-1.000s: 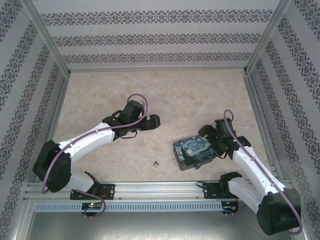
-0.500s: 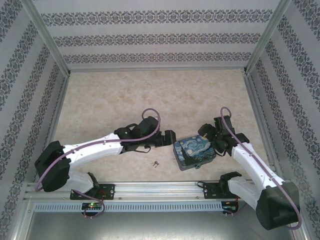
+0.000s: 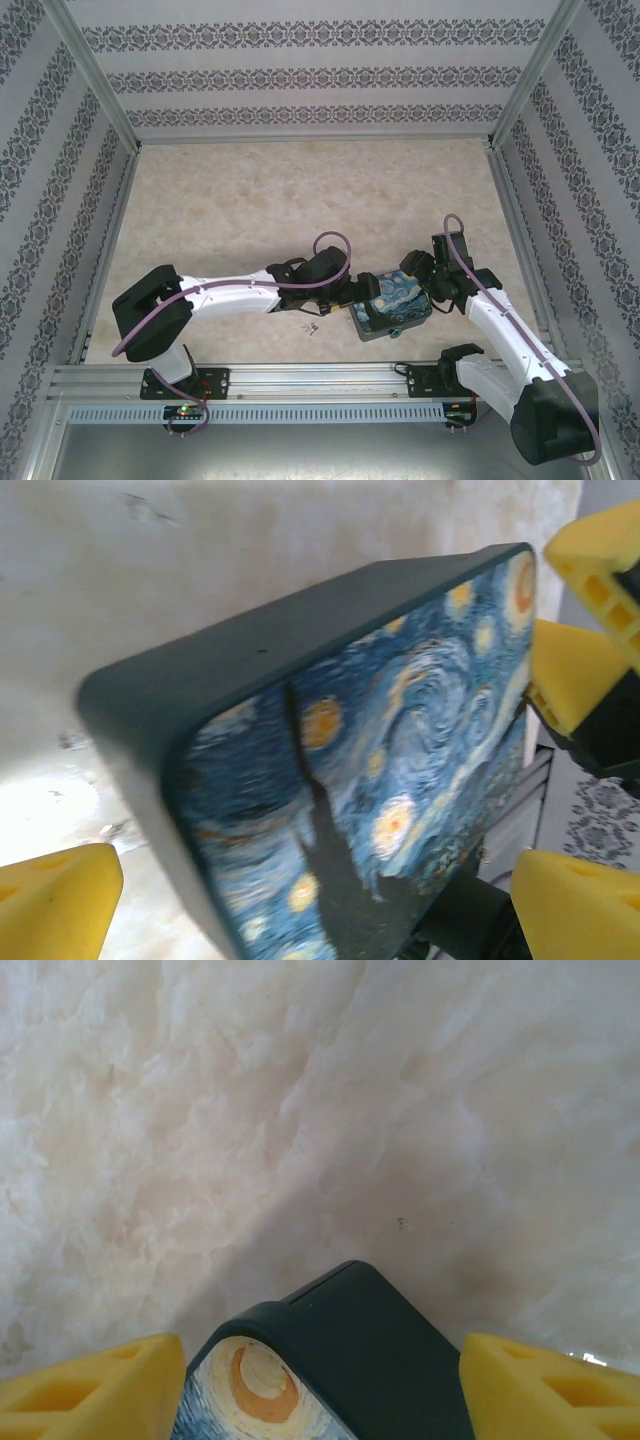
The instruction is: Unlock a padlock with a key
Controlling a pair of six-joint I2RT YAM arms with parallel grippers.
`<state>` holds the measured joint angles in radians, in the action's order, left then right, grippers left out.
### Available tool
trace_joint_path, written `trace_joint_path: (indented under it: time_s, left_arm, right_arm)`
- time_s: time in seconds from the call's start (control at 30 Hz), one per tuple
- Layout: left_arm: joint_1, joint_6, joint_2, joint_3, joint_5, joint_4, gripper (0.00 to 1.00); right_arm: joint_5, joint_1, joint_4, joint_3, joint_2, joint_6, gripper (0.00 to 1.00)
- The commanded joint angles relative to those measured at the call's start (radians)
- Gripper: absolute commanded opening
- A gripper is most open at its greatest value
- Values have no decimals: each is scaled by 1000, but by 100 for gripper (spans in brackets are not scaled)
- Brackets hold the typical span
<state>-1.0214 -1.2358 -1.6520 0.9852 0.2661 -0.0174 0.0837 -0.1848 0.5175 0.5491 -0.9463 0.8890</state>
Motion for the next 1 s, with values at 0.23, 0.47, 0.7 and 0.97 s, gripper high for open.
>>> trace_joint_path:
  time_s: [0.23,0.47,0.7,0.97]
  left_arm:
    - [12,-19,-74,99,15,146,99]
    - [121,40,-73,110,24,128,99]
    - [262,149,-31,99,19,75,99]
    - [382,228,74,-3,-19,17,99]
  right_arm:
    - [105,5,-82,-25,-24,39,60]
    - [121,-52,-187,2,-106,119,61]
    - [79,-185,-308,105,-293,188,70]
    - [61,-310,-371,322,-547,215,70]
